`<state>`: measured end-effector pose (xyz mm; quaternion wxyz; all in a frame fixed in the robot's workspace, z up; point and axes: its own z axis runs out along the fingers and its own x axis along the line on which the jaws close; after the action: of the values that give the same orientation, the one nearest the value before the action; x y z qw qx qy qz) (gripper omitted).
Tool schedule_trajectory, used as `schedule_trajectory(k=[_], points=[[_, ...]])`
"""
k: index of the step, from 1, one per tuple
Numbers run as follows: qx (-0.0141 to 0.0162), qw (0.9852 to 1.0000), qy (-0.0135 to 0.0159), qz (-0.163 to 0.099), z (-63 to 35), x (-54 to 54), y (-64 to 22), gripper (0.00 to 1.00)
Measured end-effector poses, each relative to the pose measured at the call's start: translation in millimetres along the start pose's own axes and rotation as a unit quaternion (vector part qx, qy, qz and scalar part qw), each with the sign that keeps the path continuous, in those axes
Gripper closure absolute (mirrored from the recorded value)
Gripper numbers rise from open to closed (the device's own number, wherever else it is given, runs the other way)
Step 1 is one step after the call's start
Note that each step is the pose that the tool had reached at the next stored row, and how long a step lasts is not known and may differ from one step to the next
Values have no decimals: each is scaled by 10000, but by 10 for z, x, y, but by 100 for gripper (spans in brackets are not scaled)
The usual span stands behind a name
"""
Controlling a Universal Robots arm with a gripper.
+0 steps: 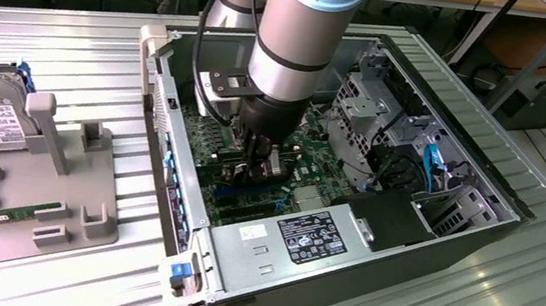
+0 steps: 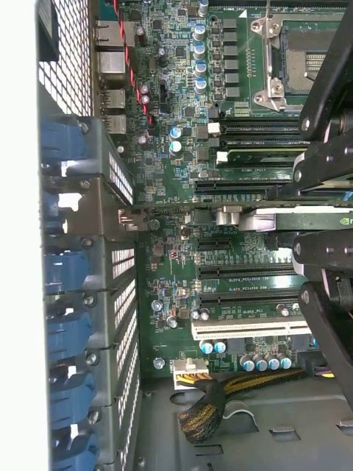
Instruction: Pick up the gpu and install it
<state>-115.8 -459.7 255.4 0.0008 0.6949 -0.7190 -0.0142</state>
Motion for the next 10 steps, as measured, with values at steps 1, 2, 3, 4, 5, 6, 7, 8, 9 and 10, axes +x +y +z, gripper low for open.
schedule_trajectory(k=[1,2,3,4,5,6,7,8,9,10], points=[[0,10000,-1,0,-4,0,0,74],[0,10000,-2,0,-7,-1,0,74],[1,10000,-3,0,-10,-1,0,74],[-1,10000,-1,0,-16,-1,0,74],[-2,10000,0,0,-24,-1,0,74],[-2,10000,-1,0,-33,-1,0,74],[-3,10000,0,0,-41,-1,0,74],[-4,10000,0,0,-42,-1,-1,74],[-4,10000,-1,0,-42,-1,0,74],[-7,10000,1,0,-42,-1,0,74]])
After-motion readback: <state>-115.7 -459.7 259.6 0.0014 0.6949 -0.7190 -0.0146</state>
